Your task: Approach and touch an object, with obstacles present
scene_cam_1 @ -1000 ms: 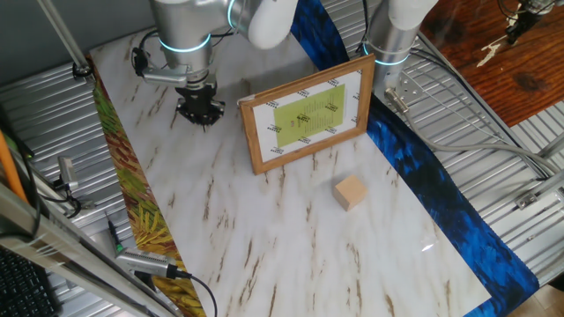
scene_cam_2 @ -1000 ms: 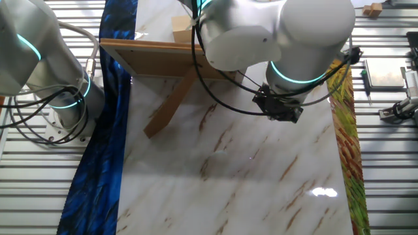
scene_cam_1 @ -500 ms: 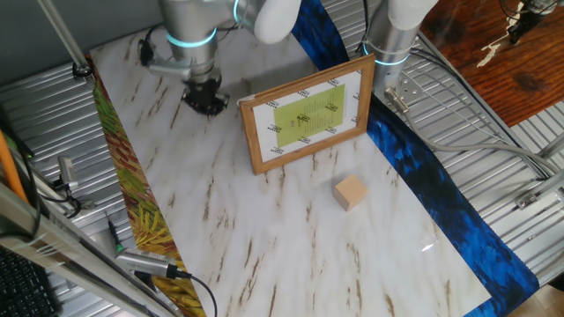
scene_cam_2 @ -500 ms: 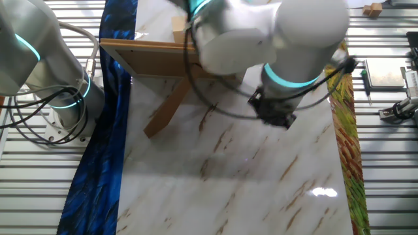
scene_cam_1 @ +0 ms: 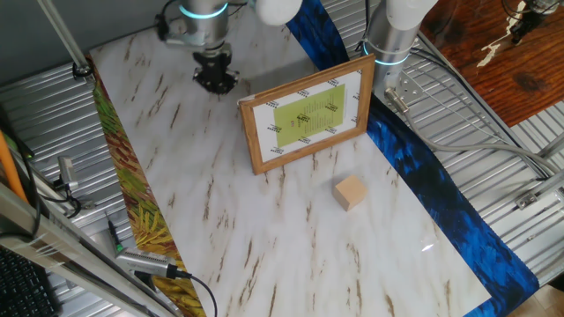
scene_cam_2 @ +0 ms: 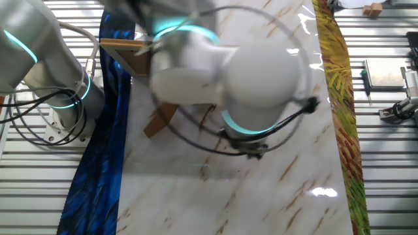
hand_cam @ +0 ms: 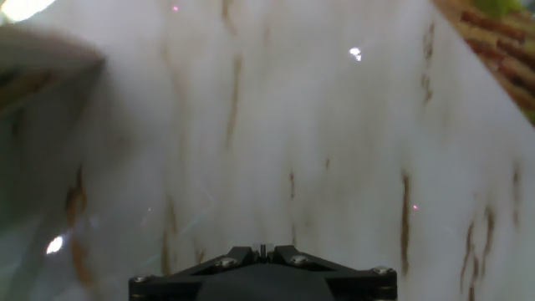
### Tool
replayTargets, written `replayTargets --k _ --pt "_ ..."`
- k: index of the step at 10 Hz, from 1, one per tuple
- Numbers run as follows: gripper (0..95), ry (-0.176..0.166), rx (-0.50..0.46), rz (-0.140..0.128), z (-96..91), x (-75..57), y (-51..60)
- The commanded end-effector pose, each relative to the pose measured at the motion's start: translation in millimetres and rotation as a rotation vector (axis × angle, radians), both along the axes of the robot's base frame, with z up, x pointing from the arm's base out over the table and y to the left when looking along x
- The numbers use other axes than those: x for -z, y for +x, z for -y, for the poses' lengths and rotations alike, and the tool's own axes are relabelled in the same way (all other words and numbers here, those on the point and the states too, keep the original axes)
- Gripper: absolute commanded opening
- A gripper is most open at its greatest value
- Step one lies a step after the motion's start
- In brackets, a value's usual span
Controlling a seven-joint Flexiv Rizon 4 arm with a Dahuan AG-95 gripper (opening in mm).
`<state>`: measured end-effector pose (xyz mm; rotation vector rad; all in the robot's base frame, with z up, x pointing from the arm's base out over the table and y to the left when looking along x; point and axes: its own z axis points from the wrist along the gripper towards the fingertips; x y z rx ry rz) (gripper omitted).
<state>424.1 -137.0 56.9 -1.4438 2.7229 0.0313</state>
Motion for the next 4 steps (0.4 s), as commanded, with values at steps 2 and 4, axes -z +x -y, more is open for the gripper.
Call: replayTargets --k 2,4 --pt "0.0 0.000 0.016 0.008 6.8 -2.1 -26.7" --pt "0.0 0.002 0.007 0.010 7.0 -2.4 -27.4"
